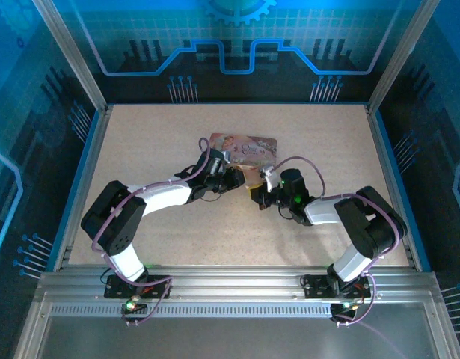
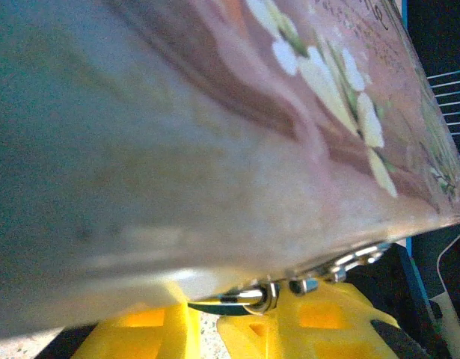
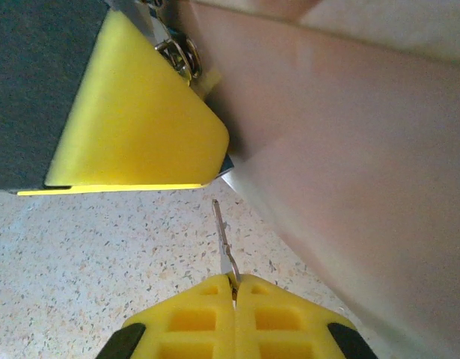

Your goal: Unlock a padlock with a key

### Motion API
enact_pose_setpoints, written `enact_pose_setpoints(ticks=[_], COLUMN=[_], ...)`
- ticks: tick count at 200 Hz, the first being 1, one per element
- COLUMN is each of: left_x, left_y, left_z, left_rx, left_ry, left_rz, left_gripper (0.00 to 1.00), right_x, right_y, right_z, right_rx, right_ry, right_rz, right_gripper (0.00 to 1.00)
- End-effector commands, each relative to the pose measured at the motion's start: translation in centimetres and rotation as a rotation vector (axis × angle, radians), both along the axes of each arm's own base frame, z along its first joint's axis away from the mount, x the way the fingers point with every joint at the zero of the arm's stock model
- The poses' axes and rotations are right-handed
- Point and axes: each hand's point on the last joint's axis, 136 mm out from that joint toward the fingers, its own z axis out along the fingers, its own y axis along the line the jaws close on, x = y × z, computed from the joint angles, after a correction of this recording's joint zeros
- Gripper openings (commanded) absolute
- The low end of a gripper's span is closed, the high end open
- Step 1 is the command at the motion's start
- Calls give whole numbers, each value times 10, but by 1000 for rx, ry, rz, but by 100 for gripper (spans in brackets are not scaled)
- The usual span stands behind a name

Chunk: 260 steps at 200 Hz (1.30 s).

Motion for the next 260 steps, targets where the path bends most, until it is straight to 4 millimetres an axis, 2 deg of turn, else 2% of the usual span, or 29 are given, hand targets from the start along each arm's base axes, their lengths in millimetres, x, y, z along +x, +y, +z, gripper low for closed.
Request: enact_pose_setpoints(ticks=[1,125,260], left_x=[4,-1,-1], left_y=[-11,-13,-11], left_z=[40,40,38], left_rx=[-81,-81,-69], left_ry=[-74,-65,-52], left_rz=[-8,-19,-20], left_gripper=[17,17,17], right_x=[0,13,6], right_y=[0,10,7], right_z=[5,18,28], right_rx=[4,26,38], right_ry=[-25,-72,-99], right_rz=[10,30,39], right_gripper=[0,0,0])
